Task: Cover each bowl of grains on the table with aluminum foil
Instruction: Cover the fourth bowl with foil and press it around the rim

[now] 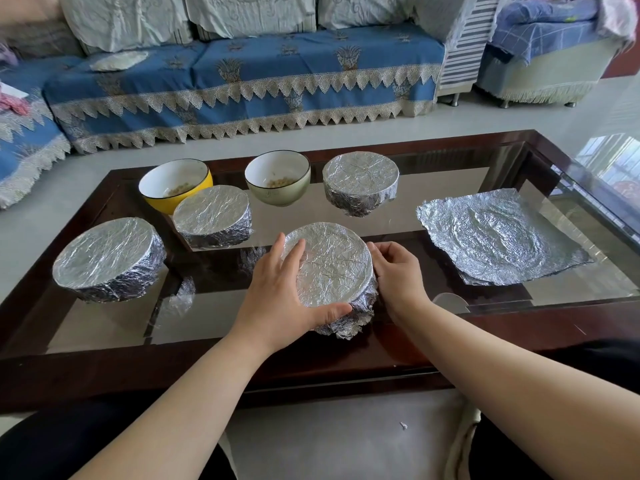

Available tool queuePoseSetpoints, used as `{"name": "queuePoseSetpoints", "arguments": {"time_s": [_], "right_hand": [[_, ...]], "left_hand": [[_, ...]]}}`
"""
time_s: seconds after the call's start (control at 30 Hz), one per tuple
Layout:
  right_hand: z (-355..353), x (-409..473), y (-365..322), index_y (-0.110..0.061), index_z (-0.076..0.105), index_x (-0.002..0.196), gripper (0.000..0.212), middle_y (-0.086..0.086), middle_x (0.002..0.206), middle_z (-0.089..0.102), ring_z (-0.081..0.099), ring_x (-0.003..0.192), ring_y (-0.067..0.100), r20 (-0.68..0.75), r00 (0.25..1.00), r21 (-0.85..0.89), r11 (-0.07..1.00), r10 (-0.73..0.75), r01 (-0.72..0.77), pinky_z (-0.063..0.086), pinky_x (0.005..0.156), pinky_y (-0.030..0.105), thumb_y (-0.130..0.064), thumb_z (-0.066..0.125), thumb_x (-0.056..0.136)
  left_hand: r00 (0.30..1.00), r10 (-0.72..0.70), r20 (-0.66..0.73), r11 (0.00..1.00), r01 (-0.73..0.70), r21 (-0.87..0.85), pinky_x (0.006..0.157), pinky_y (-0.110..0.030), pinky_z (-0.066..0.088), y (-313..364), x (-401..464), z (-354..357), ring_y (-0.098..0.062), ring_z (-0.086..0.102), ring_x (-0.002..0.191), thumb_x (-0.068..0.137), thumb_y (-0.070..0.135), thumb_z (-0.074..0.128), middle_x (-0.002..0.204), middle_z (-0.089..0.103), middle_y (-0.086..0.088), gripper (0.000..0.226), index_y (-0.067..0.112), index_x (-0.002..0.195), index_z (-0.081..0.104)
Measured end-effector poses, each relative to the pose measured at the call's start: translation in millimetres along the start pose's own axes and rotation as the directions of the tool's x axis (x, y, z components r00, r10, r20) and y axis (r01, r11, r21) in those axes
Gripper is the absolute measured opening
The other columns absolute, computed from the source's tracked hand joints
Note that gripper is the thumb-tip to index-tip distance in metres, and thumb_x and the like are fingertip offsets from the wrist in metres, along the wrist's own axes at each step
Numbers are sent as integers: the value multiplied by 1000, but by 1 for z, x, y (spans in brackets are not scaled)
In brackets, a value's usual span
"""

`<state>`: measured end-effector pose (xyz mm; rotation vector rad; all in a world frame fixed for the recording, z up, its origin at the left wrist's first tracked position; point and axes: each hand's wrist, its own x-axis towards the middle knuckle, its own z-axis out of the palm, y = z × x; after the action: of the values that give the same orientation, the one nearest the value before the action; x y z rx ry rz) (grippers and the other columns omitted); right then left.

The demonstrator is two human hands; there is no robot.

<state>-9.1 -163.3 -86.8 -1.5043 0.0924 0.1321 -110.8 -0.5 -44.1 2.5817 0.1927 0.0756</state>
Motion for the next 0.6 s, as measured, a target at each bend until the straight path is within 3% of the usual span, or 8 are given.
{"name": "queuePoseSetpoints", "arguments": {"time_s": [0.13,0.23,0.4,0.53,0.6], "right_hand": [[4,1,2,-11,66,90,11,8,82,67,60,70,17,2,1000,-18,1000,-24,24,53,71,39,-20,62,95],[6,0,-1,-4,64,101,18,12,90,68,63,75,20,28,993,142,983,114,-117,56,76,40,-20,66,92],[3,0,-7,-7,59,80,24,11,70,63,57,58,21,111,954,235,925,280,-299,53,63,37,-27,69,89],[4,0,-6,-7,62,74,31,16,77,65,57,67,24,19,982,83,979,186,-187,54,71,42,-33,67,91],[4,-2,-4,-4,64,74,37,13,70,63,53,63,21,-19,996,-60,995,85,-86,49,66,41,-35,62,94]], "left_hand": [[1000,5,-17,1000,-5,0,120,-34,7,-2,0,1,-12,0,149,44,97,42,165,-6,4,136,29,158,10],[1000,6,-15,1000,-6,-4,120,-36,7,-1,0,1,-14,0,149,44,98,42,165,-6,3,136,30,157,10],[1000,-1,-3,1000,1,-13,120,-36,7,2,0,-1,-14,-1,150,47,93,51,165,-6,3,133,30,157,10],[1000,-1,-4,1000,1,-13,120,-36,7,3,0,-1,-14,-2,150,48,90,51,165,-6,3,131,30,157,9],[1000,-1,-8,1000,0,-11,120,-36,7,3,0,-1,-14,-1,150,48,90,51,165,-5,3,131,30,157,10]]}}
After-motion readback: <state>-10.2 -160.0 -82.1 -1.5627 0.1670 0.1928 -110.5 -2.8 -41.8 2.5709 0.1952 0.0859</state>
